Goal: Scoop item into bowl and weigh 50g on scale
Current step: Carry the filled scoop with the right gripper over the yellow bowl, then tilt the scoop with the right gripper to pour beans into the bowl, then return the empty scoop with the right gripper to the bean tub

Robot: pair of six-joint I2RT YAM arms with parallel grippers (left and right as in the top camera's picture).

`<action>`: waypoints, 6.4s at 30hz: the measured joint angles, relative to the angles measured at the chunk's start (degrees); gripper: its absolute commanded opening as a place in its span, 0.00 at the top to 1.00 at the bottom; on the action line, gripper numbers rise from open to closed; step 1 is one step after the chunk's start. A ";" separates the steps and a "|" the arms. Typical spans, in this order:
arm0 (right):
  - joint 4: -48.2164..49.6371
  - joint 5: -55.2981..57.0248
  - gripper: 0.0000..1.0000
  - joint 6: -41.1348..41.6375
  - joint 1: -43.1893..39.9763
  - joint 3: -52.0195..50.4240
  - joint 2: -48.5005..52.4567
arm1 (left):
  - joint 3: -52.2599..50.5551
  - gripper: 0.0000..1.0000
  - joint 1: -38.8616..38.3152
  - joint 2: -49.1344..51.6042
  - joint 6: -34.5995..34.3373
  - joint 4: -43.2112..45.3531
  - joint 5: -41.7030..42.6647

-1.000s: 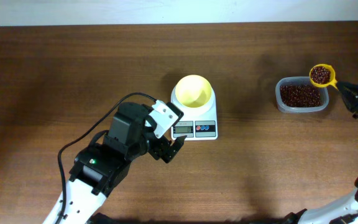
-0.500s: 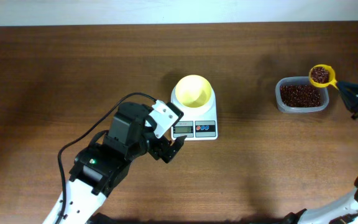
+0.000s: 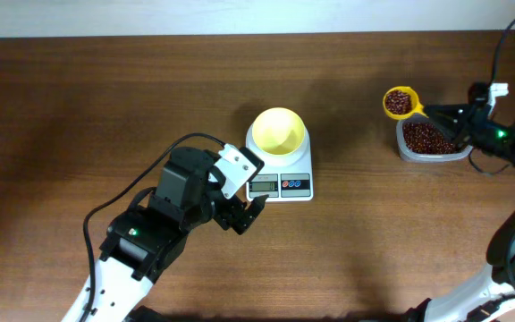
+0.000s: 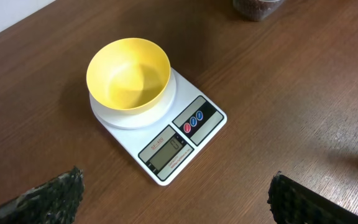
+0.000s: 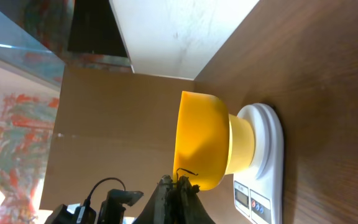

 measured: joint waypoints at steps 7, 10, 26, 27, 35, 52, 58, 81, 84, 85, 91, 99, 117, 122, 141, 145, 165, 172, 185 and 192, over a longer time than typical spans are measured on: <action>0.00 0.00 0.96 0.17 5.55 0.00 0.00 | 0.00 0.01 0.00 0.00 0.00 0.00 0.00; 0.02 0.00 0.96 0.22 7.41 0.00 0.00 | 0.00 0.01 0.00 0.00 0.00 0.00 -0.02; 0.02 0.04 0.96 0.22 16.87 0.00 0.00 | 0.00 0.01 0.00 0.00 0.00 0.00 0.00; 0.02 0.04 0.96 0.22 17.62 0.00 0.00 | 0.00 0.01 0.00 0.00 0.00 0.00 0.00; 0.72 0.72 0.96 0.46 21.20 0.00 0.00 | 0.00 0.01 0.00 0.00 0.00 0.00 0.00; 12.20 4.15 0.96 10.10 24.02 -0.24 0.07 | 0.00 0.01 0.00 0.00 0.00 -0.02 0.00; 19.74 6.27 0.96 19.21 27.41 -0.24 0.13 | 0.00 0.01 0.00 0.00 0.00 0.00 0.00; 20.33 16.22 0.96 14.05 31.43 -0.24 0.13 | 0.00 0.01 0.00 0.00 0.00 0.00 0.00; 20.35 16.94 0.96 9.70 31.43 -0.24 0.13 | 0.00 0.01 0.00 0.00 0.00 0.00 0.00; 20.35 17.07 0.96 8.13 31.43 -0.24 0.13 | 0.00 0.01 0.00 0.00 0.00 0.00 0.00; 20.35 17.70 0.96 -0.94 31.43 -0.24 0.13 | 0.00 0.01 0.00 0.00 0.00 0.00 0.00; 20.35 22.69 0.96 -4.70 31.43 -0.24 0.13 | 0.00 0.01 0.00 0.00 0.00 0.00 -0.02; 20.37 26.05 0.96 -15.65 35.80 -0.24 0.13 | 0.00 0.01 0.00 0.00 0.00 0.00 -0.02; 20.41 26.32 0.96 -19.41 35.82 -0.24 0.13 | 0.00 0.01 0.00 0.00 0.00 0.00 0.00; 21.22 32.74 0.96 -31.36 35.82 -0.24 0.13 | 0.00 0.01 0.00 0.00 0.00 0.00 0.00; 21.18 32.76 0.96 -35.89 35.82 -0.24 0.13 | 0.00 0.01 0.00 0.00 0.00 0.00 0.00; 14.05 32.63 0.96 -77.22 35.82 -0.24 0.13 | 0.00 0.01 0.00 0.00 0.00 0.00 0.00; 14.38 30.25 0.96 -80.89 35.80 -0.24 0.13 | 0.00 0.01 0.00 0.00 0.00 0.00 0.00; 23.06 24.28 0.96 -39.04 35.63 -0.24 -10.23 | 0.00 0.01 0.00 0.00 0.00 0.02 0.00; 24.94 36.59 0.96 -15.54 26.32 -0.22 -14.36 | -0.02 0.01 0.00 -0.02 0.00 0.00 0.00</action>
